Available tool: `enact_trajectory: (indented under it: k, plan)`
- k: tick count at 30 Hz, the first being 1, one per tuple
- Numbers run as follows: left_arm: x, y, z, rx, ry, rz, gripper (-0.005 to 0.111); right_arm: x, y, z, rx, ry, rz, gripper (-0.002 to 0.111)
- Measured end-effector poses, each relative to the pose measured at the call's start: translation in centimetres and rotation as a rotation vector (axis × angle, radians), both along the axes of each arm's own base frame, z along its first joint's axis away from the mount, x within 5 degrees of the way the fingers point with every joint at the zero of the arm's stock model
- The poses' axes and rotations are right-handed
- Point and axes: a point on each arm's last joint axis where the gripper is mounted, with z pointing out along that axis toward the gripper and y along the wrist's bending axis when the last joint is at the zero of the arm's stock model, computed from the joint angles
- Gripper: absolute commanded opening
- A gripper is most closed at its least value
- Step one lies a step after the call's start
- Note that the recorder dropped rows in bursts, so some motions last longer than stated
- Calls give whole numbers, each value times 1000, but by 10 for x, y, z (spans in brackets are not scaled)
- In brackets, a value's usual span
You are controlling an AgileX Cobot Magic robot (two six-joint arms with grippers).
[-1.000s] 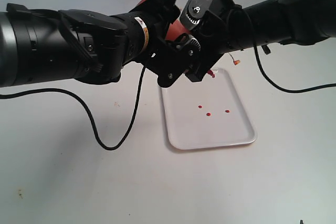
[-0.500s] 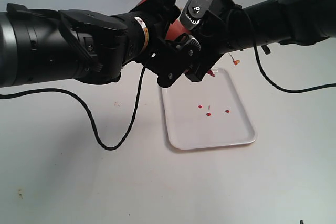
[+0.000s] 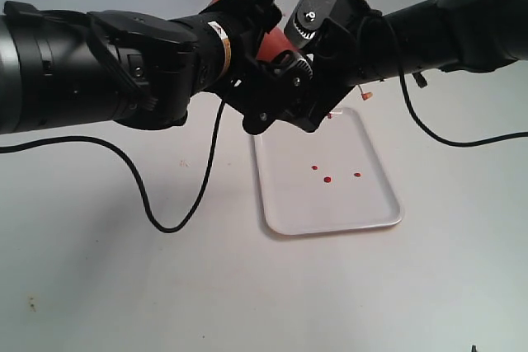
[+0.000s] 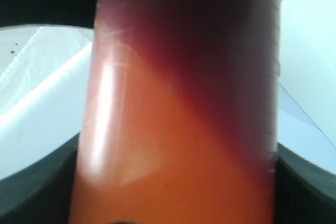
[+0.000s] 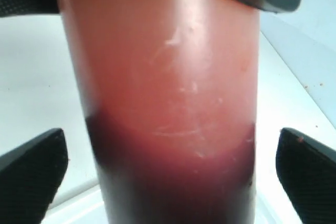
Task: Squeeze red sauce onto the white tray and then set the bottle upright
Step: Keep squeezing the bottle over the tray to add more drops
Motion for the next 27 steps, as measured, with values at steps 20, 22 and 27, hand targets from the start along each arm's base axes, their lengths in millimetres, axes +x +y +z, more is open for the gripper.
enact_trajectory:
  k: [20,22,27]
  plan:
    - [-1,-3,0,62,-11,-65,0,-1,0,-1,0,6,6,1]
    - [-1,-3,0,64,-12,-66,0,-1,0,-1,-1,7,5,1]
    - [-1,-3,0,65,-12,-68,0,-1,0,-1,0,8,4,1]
